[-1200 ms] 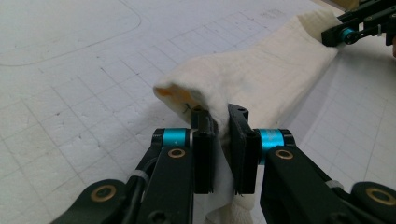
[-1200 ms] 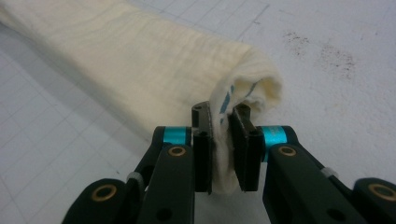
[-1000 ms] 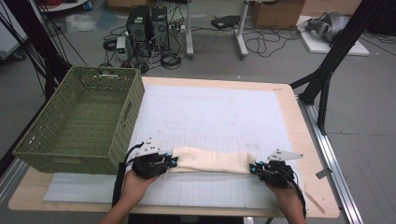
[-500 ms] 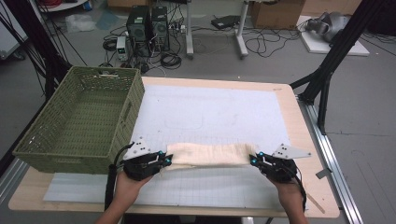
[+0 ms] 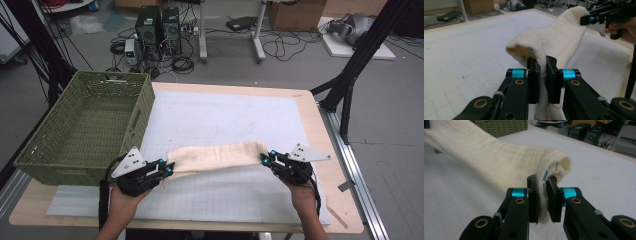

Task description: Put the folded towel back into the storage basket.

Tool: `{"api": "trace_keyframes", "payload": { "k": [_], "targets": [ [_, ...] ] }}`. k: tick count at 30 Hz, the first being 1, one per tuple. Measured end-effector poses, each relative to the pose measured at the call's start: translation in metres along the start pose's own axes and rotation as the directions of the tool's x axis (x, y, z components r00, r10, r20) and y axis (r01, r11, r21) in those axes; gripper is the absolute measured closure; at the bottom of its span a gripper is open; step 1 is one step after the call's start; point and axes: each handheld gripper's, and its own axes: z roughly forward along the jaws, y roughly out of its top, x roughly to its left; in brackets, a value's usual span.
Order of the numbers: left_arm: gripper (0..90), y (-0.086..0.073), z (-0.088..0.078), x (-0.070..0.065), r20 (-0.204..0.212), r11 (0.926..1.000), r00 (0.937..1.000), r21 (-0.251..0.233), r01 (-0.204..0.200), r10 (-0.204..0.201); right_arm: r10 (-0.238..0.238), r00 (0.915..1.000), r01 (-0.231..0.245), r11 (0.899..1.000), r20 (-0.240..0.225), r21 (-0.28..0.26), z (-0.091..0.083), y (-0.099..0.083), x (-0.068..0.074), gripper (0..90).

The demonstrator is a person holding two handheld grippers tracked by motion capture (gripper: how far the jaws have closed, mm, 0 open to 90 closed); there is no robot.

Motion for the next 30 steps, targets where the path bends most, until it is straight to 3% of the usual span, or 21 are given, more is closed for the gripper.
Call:
{"api": "trace_keyframes", "payload": {
  "k": [4,7,23,30],
  "targets": [
    [81.6,0.006,-0.010,0.002,-0.014,0.9996,0.9999,-0.028,-0.006,0.006,-0.012,0.9999,0.012,1.000,-0.007,-0.015,0.005,0.009,-0.001,81.2],
    [81.7,0.010,-0.017,0.004,-0.031,0.9987,0.9995,-0.050,-0.006,0.004,-0.027,0.9996,0.027,0.999,-0.011,-0.046,0.016,0.028,-0.003,81.2],
    [82.2,0.028,-0.049,0.017,-0.099,0.9911,0.9951,-0.132,-0.014,0.001,-0.080,0.9966,0.078,0.993,-0.021,-0.084,0.062,0.101,-0.012,81.3],
    [82.2,0.032,-0.061,0.020,-0.121,0.9859,0.9925,-0.167,-0.010,-0.011,-0.098,0.9943,0.096,0.993,-0.042,-0.066,0.086,0.131,-0.013,81.3]
  ]
}}
